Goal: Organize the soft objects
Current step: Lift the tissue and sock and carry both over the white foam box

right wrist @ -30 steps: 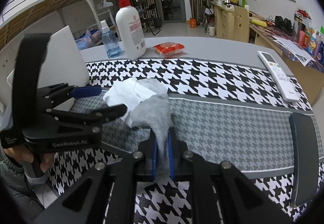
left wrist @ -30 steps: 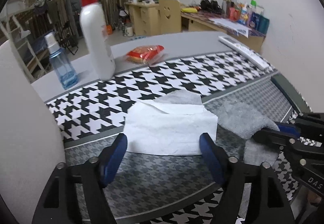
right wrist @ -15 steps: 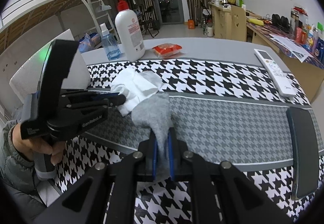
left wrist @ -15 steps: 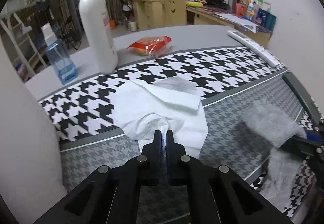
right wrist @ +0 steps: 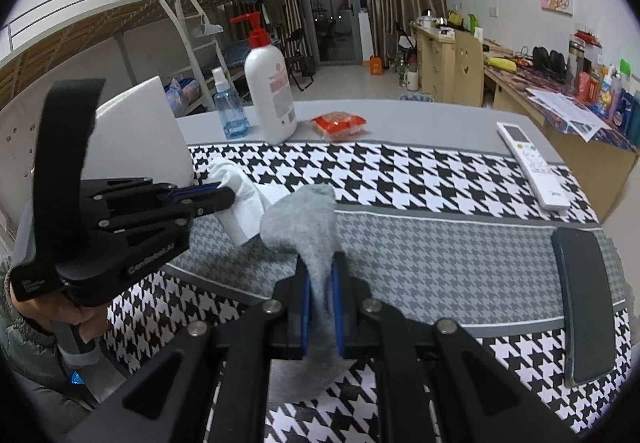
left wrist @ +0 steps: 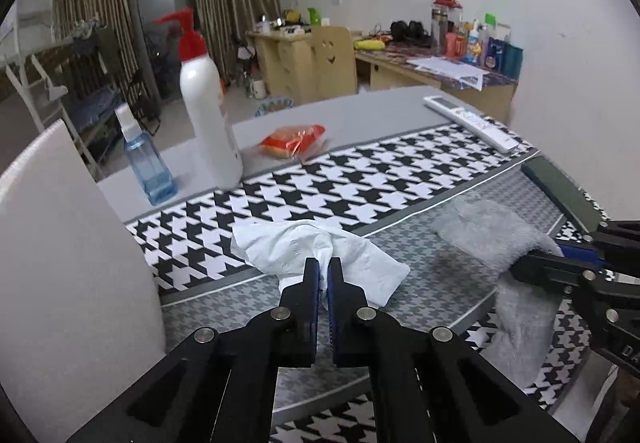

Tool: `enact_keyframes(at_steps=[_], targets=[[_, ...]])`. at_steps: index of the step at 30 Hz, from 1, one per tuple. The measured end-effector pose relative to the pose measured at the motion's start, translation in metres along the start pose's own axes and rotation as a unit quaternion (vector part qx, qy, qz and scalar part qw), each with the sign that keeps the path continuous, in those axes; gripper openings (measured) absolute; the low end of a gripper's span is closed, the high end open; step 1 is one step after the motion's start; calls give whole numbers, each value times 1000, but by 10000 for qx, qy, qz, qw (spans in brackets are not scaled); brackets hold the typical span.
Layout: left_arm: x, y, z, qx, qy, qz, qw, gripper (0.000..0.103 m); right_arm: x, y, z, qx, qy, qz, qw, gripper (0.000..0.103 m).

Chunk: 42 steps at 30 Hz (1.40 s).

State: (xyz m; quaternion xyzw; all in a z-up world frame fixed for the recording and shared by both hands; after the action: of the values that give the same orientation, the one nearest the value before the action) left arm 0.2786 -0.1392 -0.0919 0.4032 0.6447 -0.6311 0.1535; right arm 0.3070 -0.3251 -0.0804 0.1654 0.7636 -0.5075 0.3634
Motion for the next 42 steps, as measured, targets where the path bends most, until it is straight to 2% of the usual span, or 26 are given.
enact_keyframes(at_steps=[20, 42], targets=[[-12, -55, -7, -89, 42, 632, 9980, 4, -12, -30, -19, 103, 26, 499, 9987, 13], [-20, -113, -31, -99, 52, 1392, 9902, 4, -33, -54, -55, 157, -116, 1099, 9938, 13]])
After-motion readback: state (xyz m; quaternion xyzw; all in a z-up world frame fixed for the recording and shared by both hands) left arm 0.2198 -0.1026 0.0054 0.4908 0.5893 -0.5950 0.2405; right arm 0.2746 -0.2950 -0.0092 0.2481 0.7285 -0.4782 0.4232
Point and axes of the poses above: each gripper's, at about its wrist camera, not at the fingertips, and y roughly the way its jaws point, z to its right, x to its underside, the point moved 5 cm from there along y, roughly the way its jaws point, and after that the axes turned 7 degrees about y, right-handed, at the moved point
